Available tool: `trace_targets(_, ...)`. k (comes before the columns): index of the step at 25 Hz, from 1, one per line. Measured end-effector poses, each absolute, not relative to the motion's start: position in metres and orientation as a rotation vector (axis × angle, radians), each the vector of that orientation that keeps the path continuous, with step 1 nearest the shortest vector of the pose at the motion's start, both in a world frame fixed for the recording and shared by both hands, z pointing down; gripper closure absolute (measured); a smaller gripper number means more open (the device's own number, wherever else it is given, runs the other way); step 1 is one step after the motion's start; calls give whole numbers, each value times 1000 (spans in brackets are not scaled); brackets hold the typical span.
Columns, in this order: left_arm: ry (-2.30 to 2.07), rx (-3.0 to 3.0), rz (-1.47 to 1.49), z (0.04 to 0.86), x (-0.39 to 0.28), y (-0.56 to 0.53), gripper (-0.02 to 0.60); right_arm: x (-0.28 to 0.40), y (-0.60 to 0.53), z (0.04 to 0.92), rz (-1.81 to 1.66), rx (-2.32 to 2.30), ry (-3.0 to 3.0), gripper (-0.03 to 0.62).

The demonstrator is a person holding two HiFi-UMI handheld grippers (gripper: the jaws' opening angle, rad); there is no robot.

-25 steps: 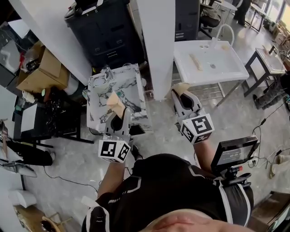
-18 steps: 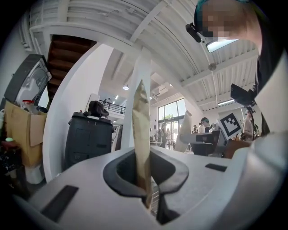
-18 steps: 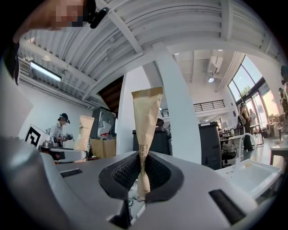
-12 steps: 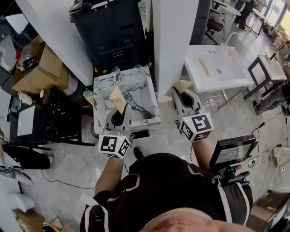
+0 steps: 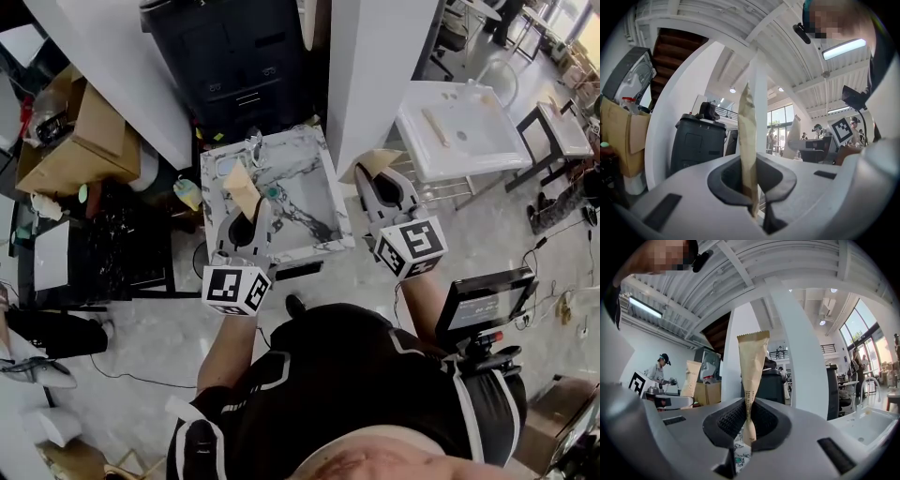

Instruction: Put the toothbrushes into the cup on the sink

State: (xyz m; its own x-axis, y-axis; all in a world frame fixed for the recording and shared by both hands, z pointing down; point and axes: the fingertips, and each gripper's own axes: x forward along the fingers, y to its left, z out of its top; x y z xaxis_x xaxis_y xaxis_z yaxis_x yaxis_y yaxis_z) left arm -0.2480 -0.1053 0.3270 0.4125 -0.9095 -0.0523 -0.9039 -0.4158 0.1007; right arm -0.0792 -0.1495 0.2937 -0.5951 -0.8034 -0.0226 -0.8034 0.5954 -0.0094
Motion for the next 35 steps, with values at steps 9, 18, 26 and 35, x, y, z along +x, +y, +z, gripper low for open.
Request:
trace_targets(9, -1601, 2615, -185, 326, -288, -123, 552, -128, -166, 281, 14, -1416, 2764, 557)
trace_targets(18, -1609, 2612, -213, 326, -303, -151, 552, -149, -201, 285, 3, -1397, 2782, 557)
trace_targets(26, -1672, 2566, -236, 336, -288, -184, 552, -145, -258, 295, -5, -1300, 2825, 557)
trace_targets(35, -1765, 2491, -167, 364, -271, -221, 553, -144, -320, 328, -37, -1177, 2893, 557)
